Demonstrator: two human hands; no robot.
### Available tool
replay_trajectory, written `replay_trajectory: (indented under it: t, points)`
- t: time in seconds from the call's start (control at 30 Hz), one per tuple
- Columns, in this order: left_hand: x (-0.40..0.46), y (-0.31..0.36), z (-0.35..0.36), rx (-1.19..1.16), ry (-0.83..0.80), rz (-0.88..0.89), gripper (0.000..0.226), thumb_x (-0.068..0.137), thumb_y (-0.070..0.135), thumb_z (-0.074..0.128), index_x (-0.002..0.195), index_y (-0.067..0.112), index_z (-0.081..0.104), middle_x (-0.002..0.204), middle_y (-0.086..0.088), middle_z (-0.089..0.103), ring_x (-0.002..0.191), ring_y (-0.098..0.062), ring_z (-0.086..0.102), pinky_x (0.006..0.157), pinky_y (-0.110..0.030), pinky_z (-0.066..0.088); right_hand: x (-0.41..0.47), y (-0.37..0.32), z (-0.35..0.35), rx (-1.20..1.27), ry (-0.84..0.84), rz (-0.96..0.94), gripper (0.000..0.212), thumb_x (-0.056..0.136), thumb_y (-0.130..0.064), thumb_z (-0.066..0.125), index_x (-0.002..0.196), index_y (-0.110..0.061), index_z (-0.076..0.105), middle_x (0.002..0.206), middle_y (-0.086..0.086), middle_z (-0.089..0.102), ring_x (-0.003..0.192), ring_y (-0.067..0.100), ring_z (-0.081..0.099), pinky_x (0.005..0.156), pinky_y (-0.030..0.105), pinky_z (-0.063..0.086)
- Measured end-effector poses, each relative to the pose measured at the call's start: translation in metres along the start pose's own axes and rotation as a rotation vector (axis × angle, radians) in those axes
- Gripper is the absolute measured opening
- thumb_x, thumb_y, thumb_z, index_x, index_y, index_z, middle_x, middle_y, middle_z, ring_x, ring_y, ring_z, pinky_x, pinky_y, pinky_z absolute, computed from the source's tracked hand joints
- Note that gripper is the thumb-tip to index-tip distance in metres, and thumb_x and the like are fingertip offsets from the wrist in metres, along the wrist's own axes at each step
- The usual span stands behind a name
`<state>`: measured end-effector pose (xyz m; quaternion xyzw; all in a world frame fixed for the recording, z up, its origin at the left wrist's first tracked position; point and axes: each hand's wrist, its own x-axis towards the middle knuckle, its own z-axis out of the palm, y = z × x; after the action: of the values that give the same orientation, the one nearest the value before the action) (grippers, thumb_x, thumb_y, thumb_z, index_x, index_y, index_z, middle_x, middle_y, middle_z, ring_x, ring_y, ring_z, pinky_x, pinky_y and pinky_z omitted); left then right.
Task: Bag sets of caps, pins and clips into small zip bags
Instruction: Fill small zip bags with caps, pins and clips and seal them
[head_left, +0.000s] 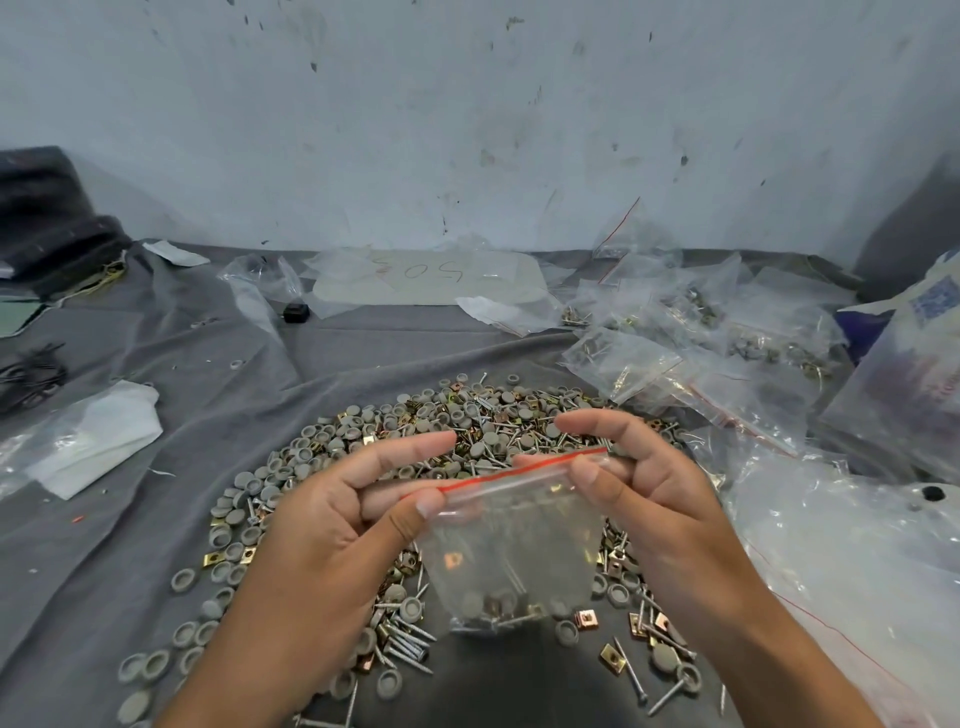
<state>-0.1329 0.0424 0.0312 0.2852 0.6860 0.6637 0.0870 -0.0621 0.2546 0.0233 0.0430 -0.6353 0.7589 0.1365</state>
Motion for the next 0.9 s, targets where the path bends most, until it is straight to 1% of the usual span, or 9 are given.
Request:
replay_trajectory:
  t: [0.07, 0.17, 0.23, 0.37, 0.57, 0.67, 0.77, 0.83, 0.9]
  points:
    - [0.001, 0.000, 0.001, 0.025, 0.041, 0.020, 0.033, 0.086, 0.027, 0.064, 0.115, 0.043, 0.067, 0.089, 0.000, 0.078, 0.099, -0.010, 0.073, 0.085, -0.011, 0.049, 0.000, 0.000, 0.001, -0.014, 0.014, 0.000, 0.027, 0.090, -0.030, 0.065, 0.116, -0.030, 0.068, 0.103, 0.015, 0.077, 0.105, 0.024, 0.073, 0.085, 0.020, 0.054]
    - [0.001, -0.002, 0.005, -0.002, 0.100, 0.020, 0.031, 0.082, 0.026, 0.066, 0.110, 0.040, 0.070, 0.086, -0.002, 0.078, 0.095, -0.010, 0.074, 0.079, -0.011, 0.052, 0.001, 0.002, 0.002, -0.082, 0.082, -0.001, 0.025, 0.087, -0.035, 0.067, 0.111, -0.035, 0.070, 0.087, 0.015, 0.075, 0.087, 0.015, 0.073, 0.076, 0.015, 0.052]
    - [0.001, -0.004, 0.007, -0.036, 0.150, -0.006, 0.032, 0.075, 0.026, 0.073, 0.104, 0.039, 0.070, 0.084, -0.003, 0.078, 0.090, -0.012, 0.075, 0.072, -0.013, 0.054, 0.000, 0.003, 0.002, -0.095, 0.102, 0.000, 0.022, 0.087, -0.034, 0.068, 0.109, -0.036, 0.070, 0.086, 0.018, 0.074, 0.086, 0.014, 0.073, 0.076, 0.015, 0.053]
    - [0.002, -0.008, -0.002, -0.037, 0.355, -0.005, 0.032, 0.058, 0.029, 0.082, 0.086, 0.030, 0.068, 0.075, -0.004, 0.077, 0.070, -0.018, 0.075, 0.056, -0.013, 0.052, 0.000, 0.001, 0.001, -0.114, 0.158, -0.051, 0.021, 0.079, -0.025, 0.082, 0.096, -0.031, 0.071, 0.090, 0.010, 0.078, 0.081, 0.013, 0.074, 0.069, 0.015, 0.054]
    - [0.002, -0.010, 0.001, -0.079, 0.307, 0.032, 0.027, 0.059, 0.024, 0.083, 0.074, 0.028, 0.062, 0.075, -0.010, 0.076, 0.070, -0.020, 0.075, 0.054, -0.015, 0.053, -0.001, -0.005, -0.003, -0.165, 0.306, -0.175, 0.025, 0.068, -0.028, 0.084, 0.087, -0.033, 0.068, 0.087, 0.009, 0.078, 0.083, 0.019, 0.075, 0.067, 0.020, 0.056]
    - [0.002, -0.014, 0.008, -0.063, 0.243, 0.036, 0.032, 0.063, 0.031, 0.086, 0.080, 0.031, 0.059, 0.080, -0.010, 0.077, 0.069, -0.021, 0.073, 0.056, -0.022, 0.054, -0.004, -0.007, -0.002, -0.380, 0.191, -0.153, 0.033, 0.077, -0.040, 0.087, 0.103, -0.040, 0.067, 0.093, 0.002, 0.077, 0.087, 0.020, 0.072, 0.074, 0.025, 0.056]
    - [0.002, -0.018, 0.015, -0.017, 0.200, 0.064, 0.037, 0.064, 0.045, 0.086, 0.087, 0.037, 0.059, 0.085, -0.006, 0.077, 0.074, -0.025, 0.073, 0.065, -0.041, 0.056, -0.009, -0.011, 0.002, -0.618, -0.012, -0.131, 0.048, 0.072, -0.055, 0.083, 0.116, -0.047, 0.066, 0.095, -0.014, 0.076, 0.086, 0.005, 0.072, 0.072, 0.011, 0.052]
    - [0.004, -0.020, 0.016, 0.000, 0.207, 0.068, 0.039, 0.061, 0.049, 0.084, 0.089, 0.039, 0.059, 0.086, -0.005, 0.077, 0.074, -0.025, 0.072, 0.068, -0.044, 0.055, -0.009, -0.014, 0.005, -0.732, -0.094, -0.124, 0.030, 0.075, -0.052, 0.082, 0.103, -0.043, 0.075, 0.090, -0.021, 0.074, 0.081, 0.000, 0.071, 0.068, 0.009, 0.051]
    - [0.004, -0.021, 0.016, 0.037, 0.193, 0.047, 0.042, 0.061, 0.056, 0.081, 0.095, 0.043, 0.058, 0.093, 0.002, 0.078, 0.081, -0.023, 0.072, 0.076, -0.047, 0.055, -0.002, -0.019, 0.006, -0.907, -0.097, -0.178, 0.015, 0.079, -0.046, 0.076, 0.093, -0.040, 0.077, 0.084, -0.029, 0.071, 0.077, -0.004, 0.068, 0.064, 0.007, 0.048]
